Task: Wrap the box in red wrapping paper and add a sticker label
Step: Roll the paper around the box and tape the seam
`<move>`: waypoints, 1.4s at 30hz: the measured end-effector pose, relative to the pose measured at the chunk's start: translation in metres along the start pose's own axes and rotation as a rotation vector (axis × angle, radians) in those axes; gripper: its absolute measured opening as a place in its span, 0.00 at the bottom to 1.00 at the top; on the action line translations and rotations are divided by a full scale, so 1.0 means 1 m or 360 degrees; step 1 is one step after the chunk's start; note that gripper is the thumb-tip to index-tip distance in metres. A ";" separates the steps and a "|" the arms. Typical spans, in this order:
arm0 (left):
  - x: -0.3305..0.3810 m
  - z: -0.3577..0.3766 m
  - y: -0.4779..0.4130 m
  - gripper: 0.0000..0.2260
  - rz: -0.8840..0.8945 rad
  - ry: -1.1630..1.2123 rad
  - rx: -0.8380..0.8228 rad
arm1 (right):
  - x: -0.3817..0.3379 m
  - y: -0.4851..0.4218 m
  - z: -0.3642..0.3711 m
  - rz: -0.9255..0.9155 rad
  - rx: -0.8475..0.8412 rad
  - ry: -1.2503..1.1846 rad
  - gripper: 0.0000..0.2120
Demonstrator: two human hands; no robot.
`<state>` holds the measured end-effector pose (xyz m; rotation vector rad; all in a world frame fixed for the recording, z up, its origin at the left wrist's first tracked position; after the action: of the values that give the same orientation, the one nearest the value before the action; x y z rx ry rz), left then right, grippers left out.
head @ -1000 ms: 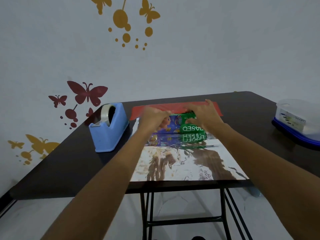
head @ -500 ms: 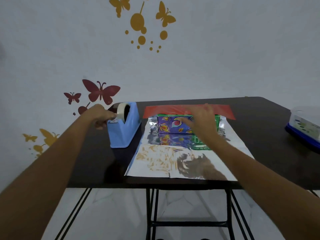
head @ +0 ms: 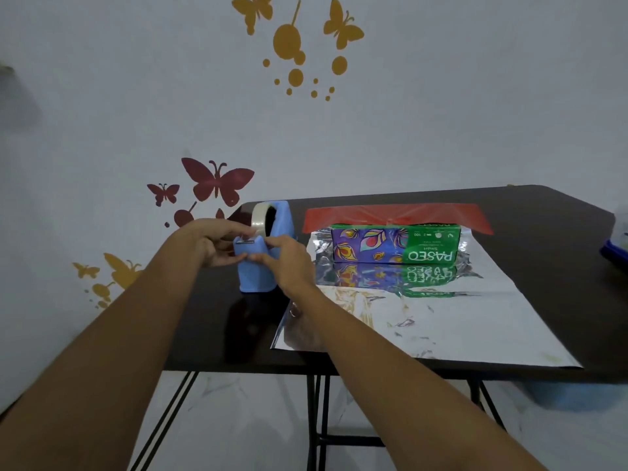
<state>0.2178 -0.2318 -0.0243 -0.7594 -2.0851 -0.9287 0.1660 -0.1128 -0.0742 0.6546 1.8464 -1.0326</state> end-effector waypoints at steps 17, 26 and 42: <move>-0.015 -0.003 0.025 0.03 0.0223 0.0332 0.0055 | 0.010 -0.004 0.001 -0.0028 0.0031 0.0031 0.23; -0.050 0.027 0.014 0.09 0.0422 0.0673 0.0402 | 0.022 -0.012 -0.003 -0.0023 -0.0173 -0.0265 0.23; -0.017 0.070 0.080 0.03 0.1096 0.0249 0.0826 | -0.001 -0.003 -0.159 -0.0296 0.0186 0.0305 0.14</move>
<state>0.2603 -0.1344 -0.0417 -0.9780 -1.6291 -0.0593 0.0932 0.0222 -0.0321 0.6805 2.0551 -1.2428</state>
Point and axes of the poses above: each hand's wrist, its own y-axis away from the middle knuckle, its own z-axis out of the palm, x = y × z, the point moved 4 cm from there along -y, towards the middle knuckle, and after that the axes turned 15 degrees about -y, right-handed, at the moved point
